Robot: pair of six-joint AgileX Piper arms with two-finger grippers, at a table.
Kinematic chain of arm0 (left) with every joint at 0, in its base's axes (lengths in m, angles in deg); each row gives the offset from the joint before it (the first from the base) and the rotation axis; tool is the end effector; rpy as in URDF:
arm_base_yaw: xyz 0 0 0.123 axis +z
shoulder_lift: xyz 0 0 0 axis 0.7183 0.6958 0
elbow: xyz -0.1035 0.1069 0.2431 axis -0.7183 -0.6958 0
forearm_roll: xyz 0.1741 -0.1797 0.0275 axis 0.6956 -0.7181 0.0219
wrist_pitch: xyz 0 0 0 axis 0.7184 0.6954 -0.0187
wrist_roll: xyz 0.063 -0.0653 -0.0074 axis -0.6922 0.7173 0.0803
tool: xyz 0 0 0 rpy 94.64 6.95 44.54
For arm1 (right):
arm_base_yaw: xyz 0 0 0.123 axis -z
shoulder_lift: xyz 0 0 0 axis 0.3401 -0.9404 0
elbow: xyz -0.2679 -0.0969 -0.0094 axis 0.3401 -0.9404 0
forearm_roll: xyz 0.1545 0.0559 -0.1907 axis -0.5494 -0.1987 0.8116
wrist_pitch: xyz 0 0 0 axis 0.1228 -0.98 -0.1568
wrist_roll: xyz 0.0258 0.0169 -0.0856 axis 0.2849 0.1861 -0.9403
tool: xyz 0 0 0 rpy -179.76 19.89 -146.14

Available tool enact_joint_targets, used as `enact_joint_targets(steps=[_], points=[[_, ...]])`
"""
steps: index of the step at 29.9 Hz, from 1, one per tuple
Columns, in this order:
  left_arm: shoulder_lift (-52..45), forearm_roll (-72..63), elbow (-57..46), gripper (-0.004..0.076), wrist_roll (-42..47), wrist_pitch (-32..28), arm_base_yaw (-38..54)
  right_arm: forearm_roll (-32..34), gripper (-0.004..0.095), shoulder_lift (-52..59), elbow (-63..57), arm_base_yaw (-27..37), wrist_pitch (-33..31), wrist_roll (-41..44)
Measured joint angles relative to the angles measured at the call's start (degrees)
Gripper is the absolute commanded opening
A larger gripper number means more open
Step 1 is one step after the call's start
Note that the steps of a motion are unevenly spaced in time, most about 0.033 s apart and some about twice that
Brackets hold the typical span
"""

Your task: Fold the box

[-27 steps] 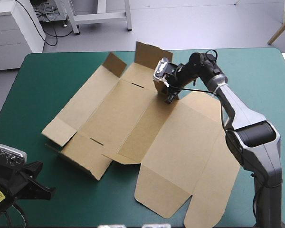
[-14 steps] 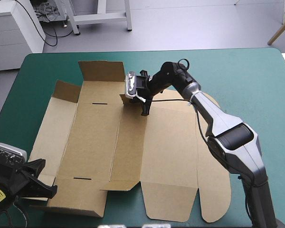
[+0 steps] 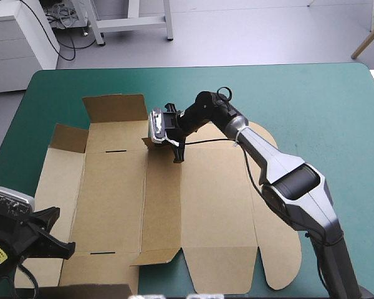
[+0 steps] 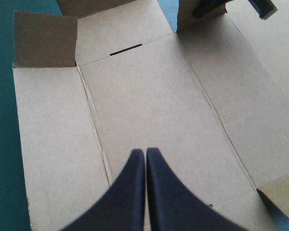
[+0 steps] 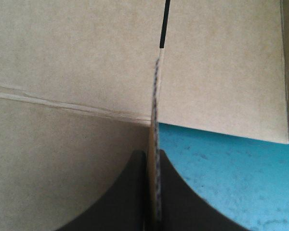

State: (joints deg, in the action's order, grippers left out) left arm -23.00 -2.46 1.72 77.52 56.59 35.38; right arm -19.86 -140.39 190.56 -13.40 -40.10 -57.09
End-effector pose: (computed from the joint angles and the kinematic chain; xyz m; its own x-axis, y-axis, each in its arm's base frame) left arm 0.0550 -0.0152 0.3642 -0.5622 0.1921 -0.8044 0.2752 0.9607 0.0370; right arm 0.4021 0.3169 0.2503 0.3357 -0.7193 -0.6082 -0.9306 -0.1530 -0.3327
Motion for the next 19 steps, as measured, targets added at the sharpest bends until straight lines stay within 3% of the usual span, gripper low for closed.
enact_joint_targets(steps=[4,9,11,19], points=[[0.0,0.0,0.0,-0.0010,0.0,0.0,0.0,0.0,0.0052,0.0,0.0,0.0,0.2,0.6],[0.0,0.0,0.0,-0.0010,0.0,0.0,0.0,1.5,0.0356,0.0,0.1,-0.3,1.2,4.8],[0.0,0.0,0.0,-0.0010,0.0,0.0,0.0,4.0,0.0432,0.1,0.1,-0.4,1.3,6.7],[0.0,0.0,0.0,-0.0010,0.0,0.0,0.0,17.0,0.0435,5.0,0.1,0.7,0.9,17.3]])
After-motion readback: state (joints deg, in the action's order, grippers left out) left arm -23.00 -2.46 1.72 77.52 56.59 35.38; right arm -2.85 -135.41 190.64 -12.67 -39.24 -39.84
